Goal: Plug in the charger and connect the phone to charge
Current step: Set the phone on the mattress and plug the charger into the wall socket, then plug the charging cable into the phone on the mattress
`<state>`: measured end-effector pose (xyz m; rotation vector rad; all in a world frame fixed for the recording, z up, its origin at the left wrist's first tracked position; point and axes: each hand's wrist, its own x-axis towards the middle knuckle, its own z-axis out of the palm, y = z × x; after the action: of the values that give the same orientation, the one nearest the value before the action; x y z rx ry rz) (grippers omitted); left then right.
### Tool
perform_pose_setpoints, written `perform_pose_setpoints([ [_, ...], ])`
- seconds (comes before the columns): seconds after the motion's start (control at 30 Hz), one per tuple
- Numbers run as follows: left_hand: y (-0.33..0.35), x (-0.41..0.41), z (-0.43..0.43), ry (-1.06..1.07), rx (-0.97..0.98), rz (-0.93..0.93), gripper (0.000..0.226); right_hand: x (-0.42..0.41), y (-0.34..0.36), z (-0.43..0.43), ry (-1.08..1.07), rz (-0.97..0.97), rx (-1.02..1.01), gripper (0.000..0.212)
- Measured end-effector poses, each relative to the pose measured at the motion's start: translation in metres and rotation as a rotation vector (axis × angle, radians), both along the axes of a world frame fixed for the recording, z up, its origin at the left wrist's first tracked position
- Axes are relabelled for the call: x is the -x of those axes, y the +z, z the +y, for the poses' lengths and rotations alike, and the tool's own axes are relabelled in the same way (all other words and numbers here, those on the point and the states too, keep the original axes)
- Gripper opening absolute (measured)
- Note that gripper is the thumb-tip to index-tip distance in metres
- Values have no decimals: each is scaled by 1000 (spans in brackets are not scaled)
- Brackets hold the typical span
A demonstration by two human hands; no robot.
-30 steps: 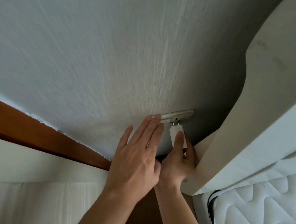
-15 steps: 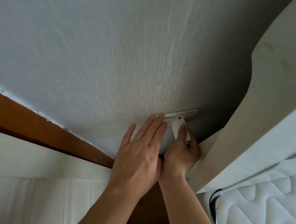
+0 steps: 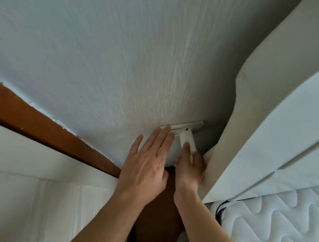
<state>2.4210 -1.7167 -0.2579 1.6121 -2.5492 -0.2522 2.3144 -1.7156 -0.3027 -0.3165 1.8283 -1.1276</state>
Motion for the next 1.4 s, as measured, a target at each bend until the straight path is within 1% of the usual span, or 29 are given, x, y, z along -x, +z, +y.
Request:
perform_pose_setpoints([
  [0.07, 7, -1, 7, 26, -10, -22, 86, 1, 8, 12, 142, 96, -47, 71],
  [0.1, 9, -2, 13, 40, -12, -34, 86, 3, 7, 19, 219, 171, -92, 60],
  [0.13, 12, -4, 18, 54, -15, -43, 86, 3, 8, 26, 306, 266, -111, 61],
  [0.2, 17, -8, 32, 89, -33, -60, 86, 4, 12, 43, 466, 441, -101, 73],
  [0.23, 20, -9, 40, 107, -44, -68, 84, 5, 15, 52, 547, 503, -104, 79],
  [0.3, 28, -12, 59, 132, -56, -76, 78, 9, 24, 72, 700, 602, -105, 83],
  [0.4, 40, -12, 89, 158, -82, -60, 71, 20, 41, 102, 913, 760, -82, 80],
  [0.53, 61, -3, 126, 177, -149, -63, 70, 43, 74, 138, 1140, 980, -37, 72],
  [0.7, 95, 20, 154, 165, -180, -75, 66, 81, 122, 170, 1242, 1142, 24, 64],
  [0.83, 116, 44, 162, 166, -188, -78, 65, 117, 149, 182, 1182, 1164, 16, 61],
  [0.9, 123, 58, 160, 133, -174, -74, 65, 132, 161, 184, 1158, 1184, -15, 61],
  [1.0, 131, 79, 154, 60, -173, -68, 65, 156, 168, 191, 1064, 1182, -60, 58],
  [1.23, 131, 144, 138, -278, -194, -21, 64, 205, 178, 233, 751, 1143, -217, 59],
  [1.4, 121, 193, 138, -544, -167, 20, 66, 228, 185, 295, 527, 1121, -424, 59],
])
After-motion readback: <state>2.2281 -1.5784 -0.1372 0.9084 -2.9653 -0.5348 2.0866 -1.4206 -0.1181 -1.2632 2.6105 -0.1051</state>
